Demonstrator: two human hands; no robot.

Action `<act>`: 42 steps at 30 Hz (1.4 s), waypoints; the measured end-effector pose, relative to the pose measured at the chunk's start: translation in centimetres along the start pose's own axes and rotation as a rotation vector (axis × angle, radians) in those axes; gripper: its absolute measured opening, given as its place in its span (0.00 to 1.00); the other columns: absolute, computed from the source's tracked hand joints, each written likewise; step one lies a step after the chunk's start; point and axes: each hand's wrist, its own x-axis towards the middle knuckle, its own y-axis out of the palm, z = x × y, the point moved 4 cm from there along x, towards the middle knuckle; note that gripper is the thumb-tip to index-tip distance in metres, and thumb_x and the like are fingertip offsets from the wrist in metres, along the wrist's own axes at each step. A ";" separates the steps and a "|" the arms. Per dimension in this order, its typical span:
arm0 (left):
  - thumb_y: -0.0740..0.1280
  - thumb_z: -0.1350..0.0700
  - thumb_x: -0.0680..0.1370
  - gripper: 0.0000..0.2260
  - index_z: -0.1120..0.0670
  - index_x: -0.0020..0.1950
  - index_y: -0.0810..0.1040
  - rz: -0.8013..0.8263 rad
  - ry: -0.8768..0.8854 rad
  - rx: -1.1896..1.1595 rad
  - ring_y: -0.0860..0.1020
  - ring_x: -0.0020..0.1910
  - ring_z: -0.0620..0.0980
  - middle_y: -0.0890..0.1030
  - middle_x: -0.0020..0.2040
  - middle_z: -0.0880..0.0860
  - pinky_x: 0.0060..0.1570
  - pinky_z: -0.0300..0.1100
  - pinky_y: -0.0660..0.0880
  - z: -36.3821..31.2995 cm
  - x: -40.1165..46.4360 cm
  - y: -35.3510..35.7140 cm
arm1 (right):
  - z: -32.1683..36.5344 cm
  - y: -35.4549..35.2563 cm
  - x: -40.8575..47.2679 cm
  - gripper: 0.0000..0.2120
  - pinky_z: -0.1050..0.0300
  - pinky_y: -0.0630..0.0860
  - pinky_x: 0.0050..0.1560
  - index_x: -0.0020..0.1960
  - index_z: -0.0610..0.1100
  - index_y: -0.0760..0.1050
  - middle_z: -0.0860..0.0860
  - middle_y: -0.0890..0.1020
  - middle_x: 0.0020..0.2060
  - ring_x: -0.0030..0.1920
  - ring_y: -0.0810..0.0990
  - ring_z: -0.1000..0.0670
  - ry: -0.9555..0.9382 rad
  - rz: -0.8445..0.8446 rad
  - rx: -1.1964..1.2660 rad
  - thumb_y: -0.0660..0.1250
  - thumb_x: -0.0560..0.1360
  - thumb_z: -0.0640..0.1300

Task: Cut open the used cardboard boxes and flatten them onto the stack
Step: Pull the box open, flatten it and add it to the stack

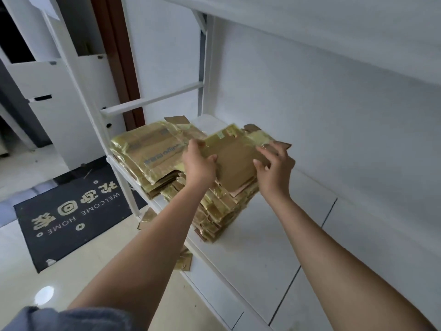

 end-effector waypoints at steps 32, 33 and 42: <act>0.66 0.49 0.76 0.13 0.51 0.59 0.78 0.394 0.561 0.982 0.63 0.67 0.58 0.67 0.66 0.55 0.69 0.56 0.66 1.3 0.2 1.8 | -0.6 1.3 -2.1 0.11 0.50 0.78 0.51 0.57 0.40 0.80 0.44 0.77 0.58 0.57 0.75 0.43 -0.265 0.219 -0.484 0.67 0.78 0.43; 0.61 0.46 0.76 0.16 0.51 0.59 0.78 0.392 0.586 0.946 0.64 0.66 0.58 0.68 0.65 0.56 0.68 0.56 0.66 0.4 -0.4 1.8 | -0.2 0.3 -2.4 0.10 0.50 0.77 0.50 0.55 0.40 0.80 0.44 0.78 0.54 0.54 0.76 0.43 -0.286 0.180 -0.510 0.68 0.77 0.43; 0.61 0.49 0.80 0.16 0.52 0.65 0.75 0.460 0.821 0.865 0.71 0.63 0.54 0.72 0.62 0.52 0.57 0.47 0.69 -2.9 -12.3 9.1 | -5.3 -13.2 -9.1 0.15 0.45 0.70 0.67 0.61 0.43 0.79 0.46 0.78 0.54 0.56 0.76 0.44 -0.089 0.109 -0.655 0.67 0.77 0.49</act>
